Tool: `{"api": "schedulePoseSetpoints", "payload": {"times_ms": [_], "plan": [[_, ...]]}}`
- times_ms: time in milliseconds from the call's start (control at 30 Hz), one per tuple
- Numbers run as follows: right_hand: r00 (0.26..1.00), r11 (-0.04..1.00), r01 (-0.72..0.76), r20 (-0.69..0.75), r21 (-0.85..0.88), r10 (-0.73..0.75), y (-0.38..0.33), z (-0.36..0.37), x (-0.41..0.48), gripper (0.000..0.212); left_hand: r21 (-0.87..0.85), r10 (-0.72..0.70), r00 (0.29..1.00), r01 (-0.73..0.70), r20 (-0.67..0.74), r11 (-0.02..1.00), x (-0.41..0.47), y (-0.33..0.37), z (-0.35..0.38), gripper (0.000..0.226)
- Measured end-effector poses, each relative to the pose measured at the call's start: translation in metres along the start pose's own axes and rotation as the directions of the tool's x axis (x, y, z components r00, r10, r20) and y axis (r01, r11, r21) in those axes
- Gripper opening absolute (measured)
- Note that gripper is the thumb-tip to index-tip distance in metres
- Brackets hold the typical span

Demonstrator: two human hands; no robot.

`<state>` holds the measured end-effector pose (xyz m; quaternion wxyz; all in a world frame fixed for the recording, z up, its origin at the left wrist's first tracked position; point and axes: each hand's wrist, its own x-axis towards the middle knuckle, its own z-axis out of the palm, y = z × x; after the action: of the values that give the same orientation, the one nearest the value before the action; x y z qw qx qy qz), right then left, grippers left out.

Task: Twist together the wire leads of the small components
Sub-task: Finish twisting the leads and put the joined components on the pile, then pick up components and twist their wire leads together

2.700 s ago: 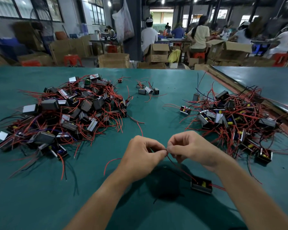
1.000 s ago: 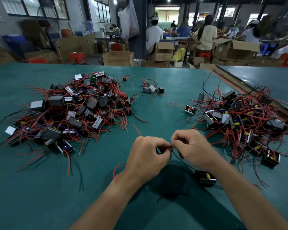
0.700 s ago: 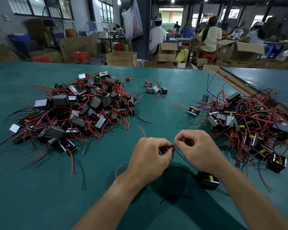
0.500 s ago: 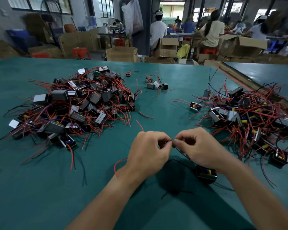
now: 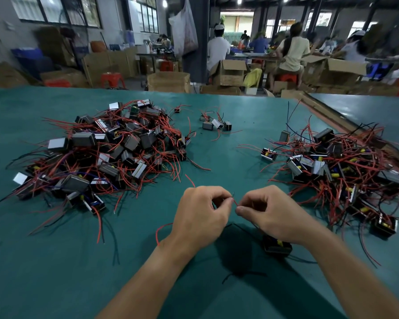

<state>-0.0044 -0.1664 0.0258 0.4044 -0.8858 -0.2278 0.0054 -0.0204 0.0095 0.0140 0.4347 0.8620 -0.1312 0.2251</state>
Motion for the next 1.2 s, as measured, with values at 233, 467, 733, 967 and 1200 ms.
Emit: {"api": "schedulePoseSetpoints", "payload": {"times_ms": [233,467,733,967,1200], "plan": [[1.000,0.999,-0.027,-0.006,-0.034,0.027,0.005,-0.004,0.002,0.024,0.007,-0.010,0.999,0.010,-0.030,1.000,-0.002,-0.001,0.002,0.009],[0.821,0.972,-0.019,-0.551,0.233,0.148,0.003,-0.020,0.005,0.024,-0.186,0.009,0.996,-0.026,-0.091,0.982,0.000,0.010,-0.003,0.015],[0.454,0.883,0.008,-0.788,0.470,0.415,0.022,-0.061,0.003,0.060,-0.116,-0.118,0.978,0.098,-0.175,0.988,0.011,-0.006,-0.016,0.033],[0.825,0.957,-0.104,-0.514,0.272,0.235,0.015,-0.020,0.010,0.048,0.129,-0.418,0.778,0.528,-0.469,0.839,0.030,-0.059,-0.055,0.065],[0.953,0.981,-0.151,-0.246,0.123,0.177,0.015,-0.007,0.007,0.026,0.300,-0.591,0.654,0.750,-0.471,0.590,0.031,-0.085,-0.076,0.084]]}}
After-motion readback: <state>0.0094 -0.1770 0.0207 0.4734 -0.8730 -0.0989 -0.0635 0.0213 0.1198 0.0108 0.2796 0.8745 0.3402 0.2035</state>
